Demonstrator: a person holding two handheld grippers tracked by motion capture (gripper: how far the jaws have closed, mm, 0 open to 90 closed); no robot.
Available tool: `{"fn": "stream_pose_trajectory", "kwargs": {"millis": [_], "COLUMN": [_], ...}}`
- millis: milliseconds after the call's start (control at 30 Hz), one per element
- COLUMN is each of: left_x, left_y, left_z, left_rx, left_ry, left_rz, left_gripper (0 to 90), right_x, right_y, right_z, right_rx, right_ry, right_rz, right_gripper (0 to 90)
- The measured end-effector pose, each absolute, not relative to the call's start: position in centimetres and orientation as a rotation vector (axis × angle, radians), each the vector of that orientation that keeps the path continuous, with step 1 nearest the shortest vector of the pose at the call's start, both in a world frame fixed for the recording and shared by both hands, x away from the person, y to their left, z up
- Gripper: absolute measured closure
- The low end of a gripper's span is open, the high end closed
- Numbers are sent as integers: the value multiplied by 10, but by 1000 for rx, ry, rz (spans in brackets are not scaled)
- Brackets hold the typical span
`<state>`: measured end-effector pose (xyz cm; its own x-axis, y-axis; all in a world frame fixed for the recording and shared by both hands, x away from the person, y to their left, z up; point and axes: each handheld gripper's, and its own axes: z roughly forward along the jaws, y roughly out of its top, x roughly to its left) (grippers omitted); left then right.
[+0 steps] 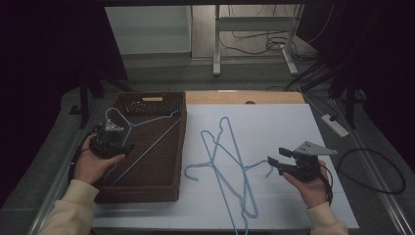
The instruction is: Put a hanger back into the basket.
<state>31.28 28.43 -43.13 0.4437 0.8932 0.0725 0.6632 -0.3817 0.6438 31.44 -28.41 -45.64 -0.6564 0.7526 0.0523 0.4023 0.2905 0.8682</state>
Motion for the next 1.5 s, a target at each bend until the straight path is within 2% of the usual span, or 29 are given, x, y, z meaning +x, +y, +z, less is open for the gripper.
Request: {"fn": "stream_pose_trajectory", "kwargs": {"millis": [267,600,867,1500], "left_x": [279,255,246,236], "left_y": [267,237,225,216], "left_z": [-413,-415,-426,-440], "left_rx": [2044,1980,1942,1921], "left_ry": [1124,991,956,934], "left_rz": [516,473,415,386], "left_gripper": [353,344,331,310], "right_x": [317,319,318,318], "right_y": [-284,-283,-281,-275], "right_z": [-458,-462,-466,-469], "right_rx": [1049,1042,1026,957], "right_ry": [2226,2275,2311,2380], "right_rz": [1296,1262,1236,1213], "right_gripper": [381,365,345,320]}}
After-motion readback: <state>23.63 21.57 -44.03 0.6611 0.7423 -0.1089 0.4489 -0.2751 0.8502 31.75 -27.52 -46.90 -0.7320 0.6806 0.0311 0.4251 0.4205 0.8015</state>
